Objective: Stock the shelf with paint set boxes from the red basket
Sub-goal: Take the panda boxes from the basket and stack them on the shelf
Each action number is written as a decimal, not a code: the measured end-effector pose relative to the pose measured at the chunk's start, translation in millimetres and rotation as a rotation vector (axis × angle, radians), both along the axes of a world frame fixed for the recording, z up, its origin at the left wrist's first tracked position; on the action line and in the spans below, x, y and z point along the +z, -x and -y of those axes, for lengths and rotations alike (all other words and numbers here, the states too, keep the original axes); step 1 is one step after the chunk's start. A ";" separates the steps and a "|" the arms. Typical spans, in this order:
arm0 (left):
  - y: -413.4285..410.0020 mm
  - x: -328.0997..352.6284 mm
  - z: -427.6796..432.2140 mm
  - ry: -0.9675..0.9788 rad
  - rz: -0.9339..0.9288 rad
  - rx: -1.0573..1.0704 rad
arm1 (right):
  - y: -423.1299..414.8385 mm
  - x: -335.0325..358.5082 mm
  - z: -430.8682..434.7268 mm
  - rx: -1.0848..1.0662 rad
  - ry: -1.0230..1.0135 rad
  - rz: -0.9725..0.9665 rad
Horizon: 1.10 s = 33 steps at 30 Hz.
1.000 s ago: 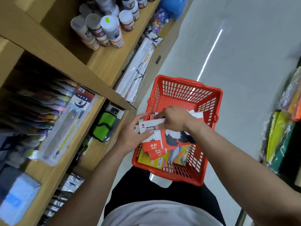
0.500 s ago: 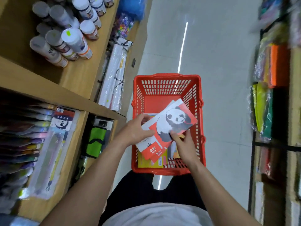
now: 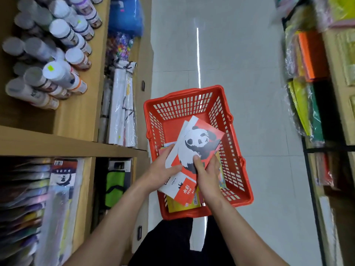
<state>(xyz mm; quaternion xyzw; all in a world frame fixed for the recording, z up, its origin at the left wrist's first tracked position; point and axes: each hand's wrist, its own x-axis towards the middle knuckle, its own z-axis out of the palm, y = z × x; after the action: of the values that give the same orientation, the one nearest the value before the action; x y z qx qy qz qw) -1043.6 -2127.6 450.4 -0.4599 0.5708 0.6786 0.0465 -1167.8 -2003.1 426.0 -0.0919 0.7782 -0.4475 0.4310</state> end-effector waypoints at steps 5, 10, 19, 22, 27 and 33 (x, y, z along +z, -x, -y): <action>0.0 -0.6 18.8 0.002 0.017 0.039 | 5.1 -4.1 -8.7 0.104 0.001 0.029; -17.2 6.8 49.7 -0.031 -0.002 0.164 | 11.6 -13.5 -19.3 -0.063 -0.090 0.058; -26.3 -13.9 52.3 -0.191 -0.034 0.251 | -3.2 -38.2 4.8 -0.234 -0.011 0.244; -30.2 -18.7 47.2 -0.221 -0.057 0.308 | -0.3 -36.6 11.7 -0.291 -0.012 0.272; -36.6 -7.1 39.9 -0.249 -0.106 0.418 | 18.0 -17.6 12.3 -0.235 -0.063 0.151; -55.3 47.6 26.2 -0.248 -0.201 0.521 | 54.7 47.3 -4.4 -0.049 0.056 0.052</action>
<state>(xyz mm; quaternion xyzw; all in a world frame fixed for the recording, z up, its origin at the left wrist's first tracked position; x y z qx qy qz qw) -988.3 -2153.8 498.0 -0.5124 0.3481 0.7742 -0.1299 -1222.4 -1998.7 473.4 -0.0730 0.7559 -0.4818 0.4373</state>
